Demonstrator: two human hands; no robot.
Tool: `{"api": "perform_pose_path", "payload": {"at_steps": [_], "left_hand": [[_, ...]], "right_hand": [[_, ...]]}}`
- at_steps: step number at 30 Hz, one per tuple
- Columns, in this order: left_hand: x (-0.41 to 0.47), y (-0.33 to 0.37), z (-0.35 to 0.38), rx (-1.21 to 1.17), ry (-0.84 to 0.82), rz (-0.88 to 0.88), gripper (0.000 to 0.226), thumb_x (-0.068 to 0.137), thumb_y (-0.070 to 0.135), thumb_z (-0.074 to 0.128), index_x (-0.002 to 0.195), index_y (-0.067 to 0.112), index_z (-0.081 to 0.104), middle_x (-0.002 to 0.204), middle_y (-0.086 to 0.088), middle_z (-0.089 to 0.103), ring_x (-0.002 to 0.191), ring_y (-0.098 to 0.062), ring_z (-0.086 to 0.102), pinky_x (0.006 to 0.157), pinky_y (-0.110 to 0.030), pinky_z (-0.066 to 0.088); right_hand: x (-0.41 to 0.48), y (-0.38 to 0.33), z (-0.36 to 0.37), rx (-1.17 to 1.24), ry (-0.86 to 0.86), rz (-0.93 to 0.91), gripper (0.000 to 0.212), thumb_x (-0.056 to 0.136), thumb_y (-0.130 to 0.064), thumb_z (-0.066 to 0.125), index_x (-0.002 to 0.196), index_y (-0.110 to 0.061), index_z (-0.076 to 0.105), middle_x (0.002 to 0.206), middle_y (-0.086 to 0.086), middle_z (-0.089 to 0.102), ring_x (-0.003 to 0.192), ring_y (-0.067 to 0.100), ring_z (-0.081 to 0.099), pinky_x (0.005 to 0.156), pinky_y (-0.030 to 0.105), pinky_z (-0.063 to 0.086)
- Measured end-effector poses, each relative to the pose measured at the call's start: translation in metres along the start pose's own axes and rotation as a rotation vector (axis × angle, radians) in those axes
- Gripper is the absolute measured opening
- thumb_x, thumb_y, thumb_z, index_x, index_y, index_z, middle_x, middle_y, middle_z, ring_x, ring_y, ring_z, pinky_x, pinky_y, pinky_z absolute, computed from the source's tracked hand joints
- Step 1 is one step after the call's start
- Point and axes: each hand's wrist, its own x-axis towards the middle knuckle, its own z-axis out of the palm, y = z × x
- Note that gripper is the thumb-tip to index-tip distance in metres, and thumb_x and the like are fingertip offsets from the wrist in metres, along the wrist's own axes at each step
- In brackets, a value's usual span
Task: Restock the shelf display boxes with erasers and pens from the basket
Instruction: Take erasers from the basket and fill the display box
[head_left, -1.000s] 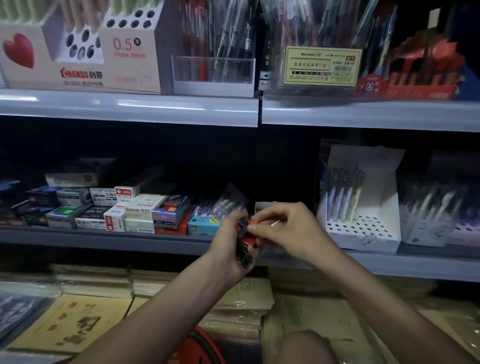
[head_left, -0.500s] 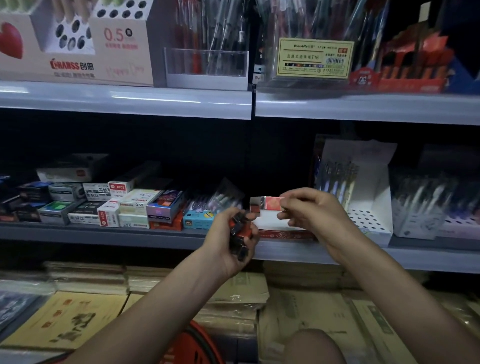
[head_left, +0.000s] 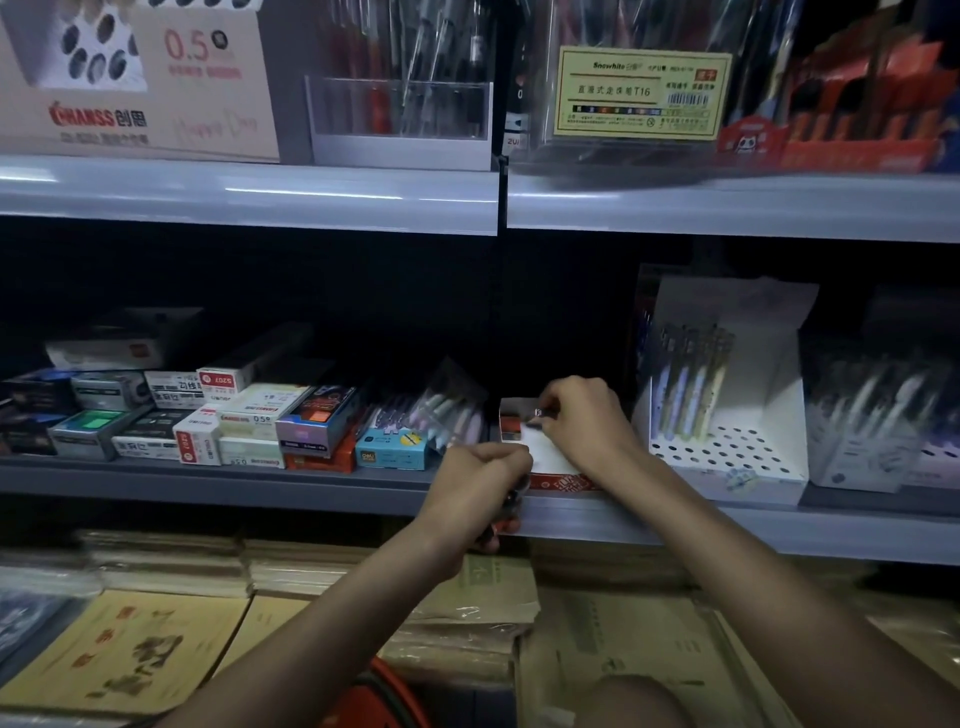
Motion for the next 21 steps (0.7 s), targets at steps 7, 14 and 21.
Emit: {"api": "perform_pose_path", "payload": {"at_steps": [7, 14, 21], "left_hand": [[0.009, -0.002, -0.004, 0.059, -0.032, -0.043, 0.03, 0.091, 0.024, 0.067, 0.105, -0.002, 0.069, 0.069, -0.006, 0.055, 0.044, -0.016, 0.051, 0.045, -0.021, 0.031], [0.007, -0.008, -0.007, 0.033, -0.051, 0.002, 0.011, 0.092, 0.022, 0.062, 0.086, 0.014, 0.066, 0.069, -0.009, 0.054, 0.049, -0.019, 0.052, 0.042, -0.02, 0.031], [0.005, -0.005, -0.01, 0.05, -0.079, -0.011, 0.009, 0.091, 0.022, 0.062, 0.088, 0.014, 0.067, 0.072, -0.01, 0.054, 0.05, -0.019, 0.052, 0.044, -0.022, 0.031]], "right_hand": [[0.007, 0.005, 0.006, 0.062, -0.145, 0.0, 0.012, 0.082, -0.018, 0.083, 0.09, -0.026, 0.081, 0.097, -0.008, 0.076, 0.096, 0.013, 0.069, 0.088, 0.033, 0.057], [0.013, 0.006, 0.008, 0.065, -0.201, 0.018, 0.023, 0.087, -0.021, 0.08, 0.11, -0.026, 0.079, 0.118, -0.005, 0.074, 0.112, 0.016, 0.066, 0.098, 0.036, 0.054], [0.014, 0.004, 0.011, 0.103, -0.187, 0.061, 0.013, 0.082, -0.019, 0.082, 0.084, -0.028, 0.072, 0.098, -0.004, 0.073, 0.098, 0.016, 0.068, 0.089, 0.037, 0.057]]}}
